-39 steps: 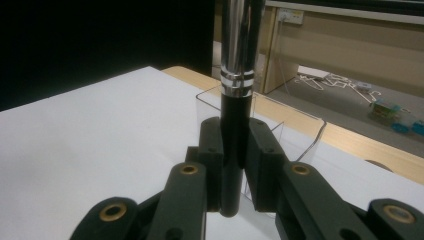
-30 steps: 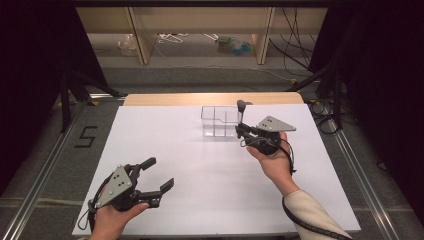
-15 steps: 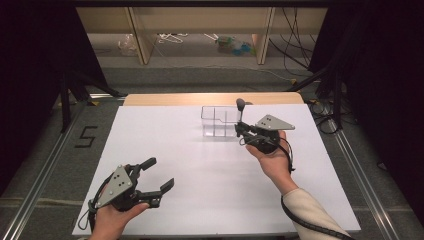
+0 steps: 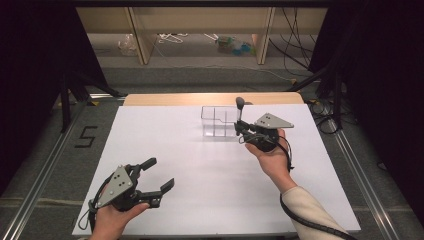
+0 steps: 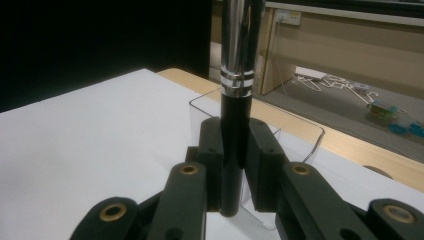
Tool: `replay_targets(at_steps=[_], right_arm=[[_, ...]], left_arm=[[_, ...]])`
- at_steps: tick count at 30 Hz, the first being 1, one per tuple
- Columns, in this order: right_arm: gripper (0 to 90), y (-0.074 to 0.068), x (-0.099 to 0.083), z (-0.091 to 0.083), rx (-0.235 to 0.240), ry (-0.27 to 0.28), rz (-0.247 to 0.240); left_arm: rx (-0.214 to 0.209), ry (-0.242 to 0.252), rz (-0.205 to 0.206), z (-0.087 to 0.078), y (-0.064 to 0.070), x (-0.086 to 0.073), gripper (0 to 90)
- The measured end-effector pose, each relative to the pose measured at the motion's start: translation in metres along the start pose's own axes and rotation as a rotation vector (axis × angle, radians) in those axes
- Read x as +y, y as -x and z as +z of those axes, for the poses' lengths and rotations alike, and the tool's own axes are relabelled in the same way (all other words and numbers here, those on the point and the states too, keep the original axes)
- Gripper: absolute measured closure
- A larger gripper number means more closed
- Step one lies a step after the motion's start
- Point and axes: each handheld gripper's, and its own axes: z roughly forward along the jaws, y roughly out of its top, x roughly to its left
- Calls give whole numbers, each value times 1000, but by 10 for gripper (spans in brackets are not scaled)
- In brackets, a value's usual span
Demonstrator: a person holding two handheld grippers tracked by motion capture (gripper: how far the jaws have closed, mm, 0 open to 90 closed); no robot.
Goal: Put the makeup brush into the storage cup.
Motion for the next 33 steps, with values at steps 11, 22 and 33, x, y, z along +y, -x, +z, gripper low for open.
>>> replay_targets(at_steps=[11, 22, 33], right_arm=[[794, 2, 1, 3, 14, -5, 2], [794, 6, 3, 5, -2, -9, 2], [794, 8, 4, 7, -3, 0, 3]], left_arm=[[-2, 0, 6, 0, 0, 0, 158], [0, 0, 1, 0, 0, 0, 158], [0, 0, -2, 0, 0, 0, 159]])
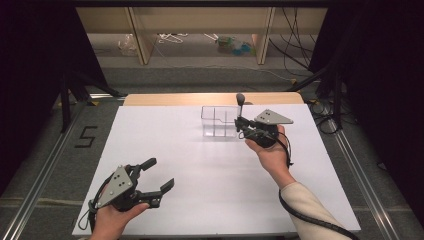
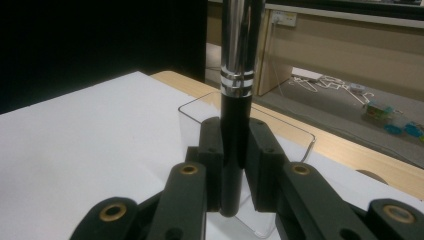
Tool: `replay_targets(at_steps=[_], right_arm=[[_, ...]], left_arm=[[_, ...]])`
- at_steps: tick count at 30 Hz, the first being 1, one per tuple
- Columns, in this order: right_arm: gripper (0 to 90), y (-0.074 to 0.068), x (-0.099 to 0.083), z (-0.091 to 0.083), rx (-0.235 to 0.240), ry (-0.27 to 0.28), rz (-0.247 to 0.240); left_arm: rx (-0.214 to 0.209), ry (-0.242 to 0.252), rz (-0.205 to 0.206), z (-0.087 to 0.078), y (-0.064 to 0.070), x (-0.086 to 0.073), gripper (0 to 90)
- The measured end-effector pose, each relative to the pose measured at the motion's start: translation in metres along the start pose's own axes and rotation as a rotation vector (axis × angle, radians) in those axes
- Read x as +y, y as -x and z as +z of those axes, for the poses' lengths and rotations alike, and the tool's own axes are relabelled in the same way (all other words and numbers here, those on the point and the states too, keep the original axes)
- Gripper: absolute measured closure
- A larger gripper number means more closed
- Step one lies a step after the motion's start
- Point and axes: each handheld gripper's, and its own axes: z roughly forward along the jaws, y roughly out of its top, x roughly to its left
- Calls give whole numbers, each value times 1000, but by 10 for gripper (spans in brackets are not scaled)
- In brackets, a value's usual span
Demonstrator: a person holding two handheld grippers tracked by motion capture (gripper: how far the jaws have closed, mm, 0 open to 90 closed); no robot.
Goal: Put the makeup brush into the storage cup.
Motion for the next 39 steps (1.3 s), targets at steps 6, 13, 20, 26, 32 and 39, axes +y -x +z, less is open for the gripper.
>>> replay_targets(at_steps=[6, 13, 20, 26, 32, 39], right_arm=[[794, 1, 1, 1, 1, 2, 1], [794, 2, 2, 2, -1, 3, 0], [794, 2, 3, 4, -1, 4, 1], [794, 2, 4, 6, -3, 6, -3], [794, 2, 5, 8, -1, 10, -1], [794, 2, 6, 10, -2, 4, -6]], left_arm=[[0, 0, 5, 0, -1, 0, 159], [0, -1, 7, 0, -1, 0, 159], [1, -1, 6, 0, -1, 0, 159], [1, -1, 6, -1, -1, 0, 159], [0, 0, 7, -1, -1, 0, 160], [2, -2, 5, -1, -1, 0, 160]])
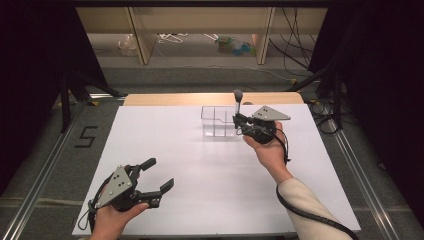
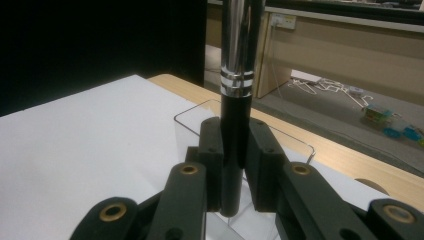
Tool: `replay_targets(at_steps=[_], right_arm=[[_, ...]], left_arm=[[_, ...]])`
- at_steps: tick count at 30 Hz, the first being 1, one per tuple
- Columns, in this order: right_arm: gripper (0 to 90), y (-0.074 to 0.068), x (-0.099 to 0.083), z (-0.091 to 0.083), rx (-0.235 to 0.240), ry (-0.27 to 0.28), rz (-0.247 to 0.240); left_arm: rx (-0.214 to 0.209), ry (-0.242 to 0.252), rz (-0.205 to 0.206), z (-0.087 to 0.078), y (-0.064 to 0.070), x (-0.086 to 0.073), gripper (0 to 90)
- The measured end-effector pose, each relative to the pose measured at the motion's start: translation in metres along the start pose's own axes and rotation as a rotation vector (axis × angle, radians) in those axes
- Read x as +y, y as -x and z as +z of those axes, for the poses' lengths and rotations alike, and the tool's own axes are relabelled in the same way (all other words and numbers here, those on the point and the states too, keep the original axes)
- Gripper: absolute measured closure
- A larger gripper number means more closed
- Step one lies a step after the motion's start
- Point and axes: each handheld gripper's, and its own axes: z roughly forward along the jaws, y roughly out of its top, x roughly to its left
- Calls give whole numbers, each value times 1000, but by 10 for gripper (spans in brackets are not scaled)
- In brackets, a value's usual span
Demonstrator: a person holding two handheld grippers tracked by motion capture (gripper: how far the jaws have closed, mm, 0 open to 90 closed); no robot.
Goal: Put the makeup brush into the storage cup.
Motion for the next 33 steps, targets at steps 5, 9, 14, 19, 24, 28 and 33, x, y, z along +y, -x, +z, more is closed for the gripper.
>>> replay_targets(at_steps=[5, 9, 14, 19, 24, 28, 33], right_arm=[[794, 0, 1, 1, 4, 1, -3], [794, 0, 2, 3, 6, 3, 0], [794, 0, 2, 5, 2, 7, -1], [794, 0, 2, 7, 8, 8, 1], [794, 1, 3, 8, 7, 6, 2], [794, 2, 4, 8, 2, 2, 1], [794, 2, 5, 9, 2, 15, -2]], left_arm=[[-1, 1, -3, 0, 0, 0, 160], [-2, 1, -5, 1, 1, 0, 160], [-2, -2, -12, 1, 1, -1, 160], [-1, 0, -12, 1, 1, -1, 161], [-2, -1, -12, 1, 1, -1, 160], [-1, -1, -12, 1, 1, -1, 160], [-1, -1, -12, 0, 1, -1, 160]])
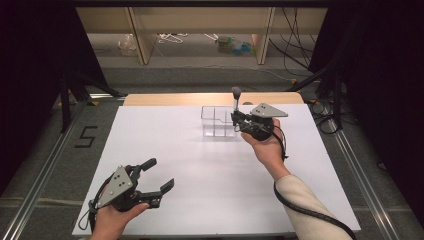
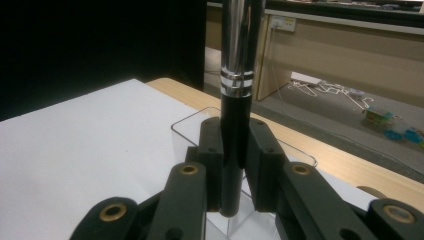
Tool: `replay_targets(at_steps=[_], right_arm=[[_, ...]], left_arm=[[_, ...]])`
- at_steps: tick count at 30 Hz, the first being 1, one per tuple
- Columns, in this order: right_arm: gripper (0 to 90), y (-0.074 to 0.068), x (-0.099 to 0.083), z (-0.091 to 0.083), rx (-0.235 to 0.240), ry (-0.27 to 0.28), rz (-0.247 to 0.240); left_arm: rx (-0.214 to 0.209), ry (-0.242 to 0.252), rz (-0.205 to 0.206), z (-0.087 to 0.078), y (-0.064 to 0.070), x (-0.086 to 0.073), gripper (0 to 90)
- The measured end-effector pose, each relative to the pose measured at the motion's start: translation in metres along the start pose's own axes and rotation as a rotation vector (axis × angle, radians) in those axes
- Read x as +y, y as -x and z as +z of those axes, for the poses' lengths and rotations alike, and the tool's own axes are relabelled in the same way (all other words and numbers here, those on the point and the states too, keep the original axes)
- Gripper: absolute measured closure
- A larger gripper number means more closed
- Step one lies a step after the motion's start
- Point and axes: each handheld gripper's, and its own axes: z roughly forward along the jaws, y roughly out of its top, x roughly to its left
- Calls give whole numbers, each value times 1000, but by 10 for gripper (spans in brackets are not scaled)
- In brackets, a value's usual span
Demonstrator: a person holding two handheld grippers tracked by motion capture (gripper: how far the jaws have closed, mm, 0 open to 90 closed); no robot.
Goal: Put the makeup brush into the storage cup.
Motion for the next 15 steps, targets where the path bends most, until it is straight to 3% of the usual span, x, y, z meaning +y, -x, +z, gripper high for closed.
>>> replay_targets(at_steps=[15], right_arm=[[794, 1, 2, 4, -5, -2, -5]], left_arm=[[1, 0, 0, 0, 0, 0, 161]])
